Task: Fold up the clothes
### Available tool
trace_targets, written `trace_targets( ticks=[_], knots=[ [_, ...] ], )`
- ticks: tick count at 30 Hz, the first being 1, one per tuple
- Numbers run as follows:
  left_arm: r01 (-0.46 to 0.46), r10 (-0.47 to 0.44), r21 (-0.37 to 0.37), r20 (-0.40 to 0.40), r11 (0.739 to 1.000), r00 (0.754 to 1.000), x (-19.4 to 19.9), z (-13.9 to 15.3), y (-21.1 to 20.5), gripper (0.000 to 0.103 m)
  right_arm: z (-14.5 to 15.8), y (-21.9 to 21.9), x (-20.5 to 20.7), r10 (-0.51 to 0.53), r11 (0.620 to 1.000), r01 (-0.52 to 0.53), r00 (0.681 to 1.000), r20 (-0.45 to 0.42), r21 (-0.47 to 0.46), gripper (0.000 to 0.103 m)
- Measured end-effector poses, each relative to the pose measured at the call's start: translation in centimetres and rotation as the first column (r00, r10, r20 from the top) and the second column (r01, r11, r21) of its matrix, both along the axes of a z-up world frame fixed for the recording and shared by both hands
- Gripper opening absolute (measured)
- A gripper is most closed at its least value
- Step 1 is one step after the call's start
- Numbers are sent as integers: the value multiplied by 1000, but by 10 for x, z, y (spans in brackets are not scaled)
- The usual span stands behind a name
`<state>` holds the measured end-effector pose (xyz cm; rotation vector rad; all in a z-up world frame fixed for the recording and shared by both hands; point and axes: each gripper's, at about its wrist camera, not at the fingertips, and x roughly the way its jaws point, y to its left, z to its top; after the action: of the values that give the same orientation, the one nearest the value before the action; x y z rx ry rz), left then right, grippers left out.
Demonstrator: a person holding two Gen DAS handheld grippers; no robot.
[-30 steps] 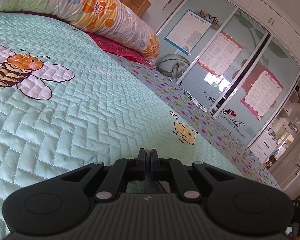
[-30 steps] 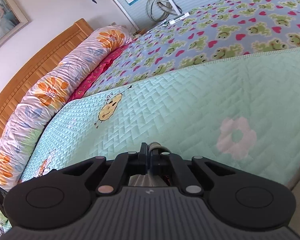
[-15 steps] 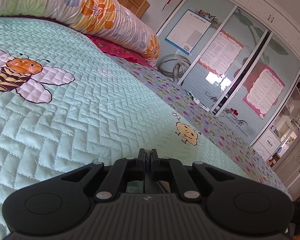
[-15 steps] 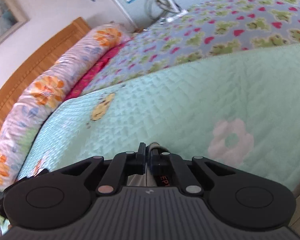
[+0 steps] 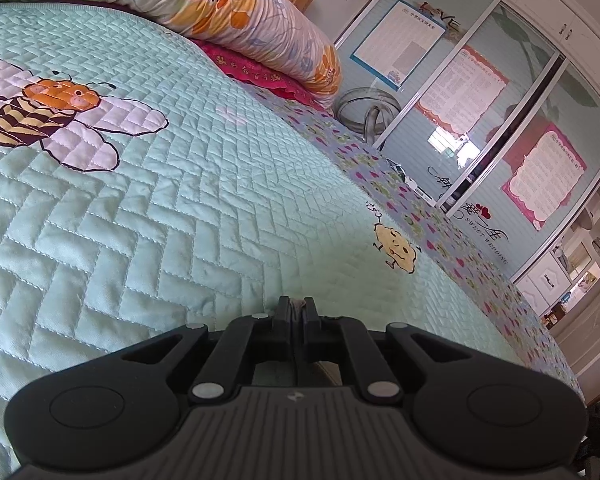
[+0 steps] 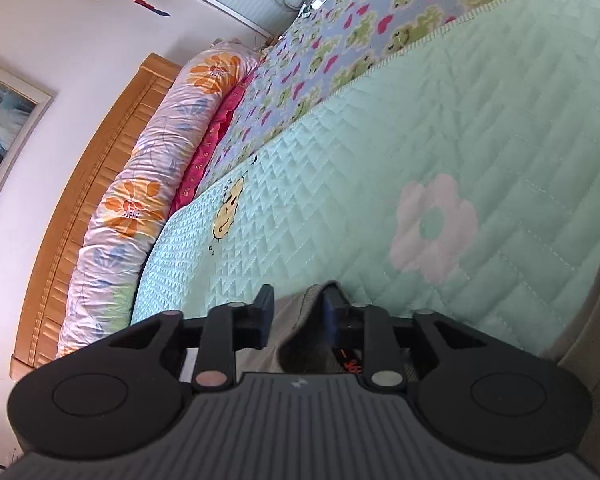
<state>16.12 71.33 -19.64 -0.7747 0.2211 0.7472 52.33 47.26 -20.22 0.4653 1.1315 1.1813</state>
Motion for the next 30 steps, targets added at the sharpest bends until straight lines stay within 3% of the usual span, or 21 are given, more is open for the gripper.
trace_targets(
  ticks=[3, 7, 9, 11, 14, 17, 18, 19, 20, 21, 23, 26, 28, 30],
  knots=[
    [2, -2, -2, -1, 1000, 1000, 0, 1, -1, 8, 14, 6, -13, -41, 995, 57, 982, 182, -87, 34],
    [0, 0, -24, -6, 1000, 1000, -3, 5, 1, 9, 30, -10, -39, -250, 936, 315, 910, 331, -158, 35],
    [-39, 39, -23, -25, 999, 999, -9, 14, 0, 16, 39, -34, -69, -374, 887, 442, 856, 358, -130, 36],
    [-118, 119, -30, 4, 993, 993, -25, 30, -1, 34, 48, -59, -112, -421, 878, 473, 836, 352, -74, 42],
    [-218, 222, -60, 85, 974, 971, -58, 55, -4, 44, 48, -79, -177, -321, 942, 336, 894, 313, 5, 52],
    [-240, 255, -128, 117, 962, 960, -86, 68, -6, 60, 24, -79, -221, -252, 967, 245, 896, 365, 65, 58],
    [-229, 245, -145, 98, 962, 965, -91, 67, -7, 60, 11, -77, -229, -263, 963, 262, 883, 389, 56, 61],
    [-208, 220, -158, 63, 965, 973, -95, 63, -8, 60, 0, -75, -234, -279, 955, 294, 869, 408, 27, 49],
    [-184, 191, -171, 28, 968, 981, -99, 54, -13, 60, -3, -73, -238, -281, 953, 304, 858, 430, 15, 48],
    [-144, 148, -179, 10, 973, 989, -102, 44, -18, 58, 0, -70, -240, -273, 954, 299, 848, 454, 15, 56],
    [-44, 44, -188, -8, 981, 999, -106, 27, -28, 57, 3, -66, -241, -262, 957, 291, 837, 480, 14, 58],
    [73, -76, -134, -14, 988, 997, -105, 23, -45, 57, 0, -70, -233, -274, 956, 291, 854, 443, 30, 57],
    [151, -148, -110, 33, 982, 988, -103, 23, -47, 56, -1, -70, -233, -283, 954, 297, 853, 439, 38, 57],
    [214, -214, -55, 11, 975, 977, -99, 26, -50, 54, -1, -69, -236, -285, 953, 301, 847, 449, 36, 57]
  ],
)
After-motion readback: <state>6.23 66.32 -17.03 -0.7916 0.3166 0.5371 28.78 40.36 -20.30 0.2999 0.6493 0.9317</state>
